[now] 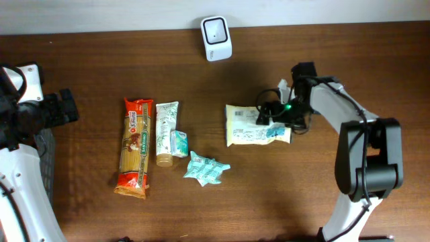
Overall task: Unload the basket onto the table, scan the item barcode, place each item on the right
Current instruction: 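Lift the bag and hold it in front of the white scanner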
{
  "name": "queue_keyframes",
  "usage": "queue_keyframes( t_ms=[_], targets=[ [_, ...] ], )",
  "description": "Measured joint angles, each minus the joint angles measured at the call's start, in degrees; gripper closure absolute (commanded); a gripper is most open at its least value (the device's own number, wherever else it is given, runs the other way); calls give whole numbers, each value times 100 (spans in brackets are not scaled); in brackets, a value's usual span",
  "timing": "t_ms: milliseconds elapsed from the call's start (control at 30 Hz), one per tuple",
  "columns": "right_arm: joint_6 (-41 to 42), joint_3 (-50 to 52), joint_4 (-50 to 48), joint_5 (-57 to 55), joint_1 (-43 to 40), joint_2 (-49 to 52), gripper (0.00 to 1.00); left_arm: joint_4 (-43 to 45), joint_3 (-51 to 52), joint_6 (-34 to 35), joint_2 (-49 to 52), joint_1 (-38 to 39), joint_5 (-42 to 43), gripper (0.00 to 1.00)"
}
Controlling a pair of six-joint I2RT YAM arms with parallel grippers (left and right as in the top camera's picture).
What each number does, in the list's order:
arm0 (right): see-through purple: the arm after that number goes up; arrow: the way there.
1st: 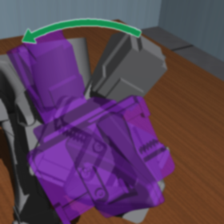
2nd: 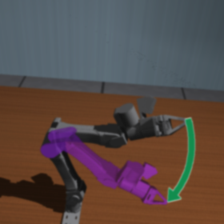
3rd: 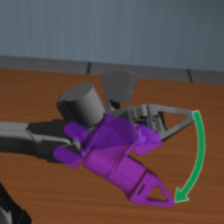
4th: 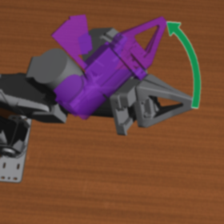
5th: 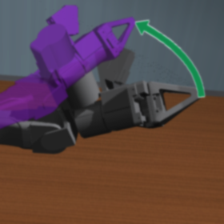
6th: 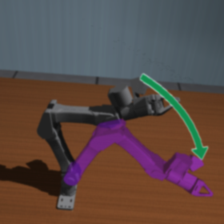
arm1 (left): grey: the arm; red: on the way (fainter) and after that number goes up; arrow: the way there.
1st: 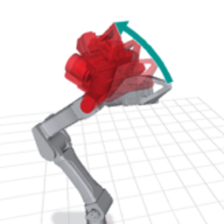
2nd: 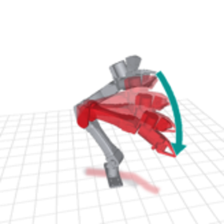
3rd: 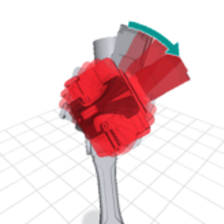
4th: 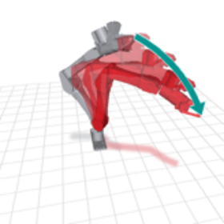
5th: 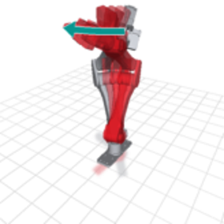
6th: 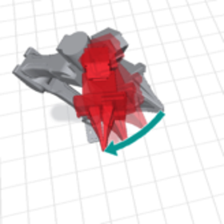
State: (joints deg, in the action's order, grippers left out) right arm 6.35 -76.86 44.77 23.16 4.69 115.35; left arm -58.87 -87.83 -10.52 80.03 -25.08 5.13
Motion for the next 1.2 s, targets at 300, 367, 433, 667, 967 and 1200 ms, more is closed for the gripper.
queue_keyframes(
  t_ms=[300,367,433,667,967,1200],
  targets=[
    [138,243,-636,-11,125,120,96,0,0,0,0,0,-2,1],
    [17,164,-243,304,98,162,96,-2,0,0,0,0,-2,1],
    [-295,-81,407,885,-20,199,96,0,0,0,0,0,-2,1],
    [-1220,-1069,1165,3121,-616,-269,96,0,0,0,0,0,-2,1],
    [-1408,-1185,1165,4575,-1209,-614,96,0,0,0,0,0,-2,1],
    [-1239,-1993,1110,3274,-890,-977,96,2,0,0,0,0,-2,1]
  ],
)
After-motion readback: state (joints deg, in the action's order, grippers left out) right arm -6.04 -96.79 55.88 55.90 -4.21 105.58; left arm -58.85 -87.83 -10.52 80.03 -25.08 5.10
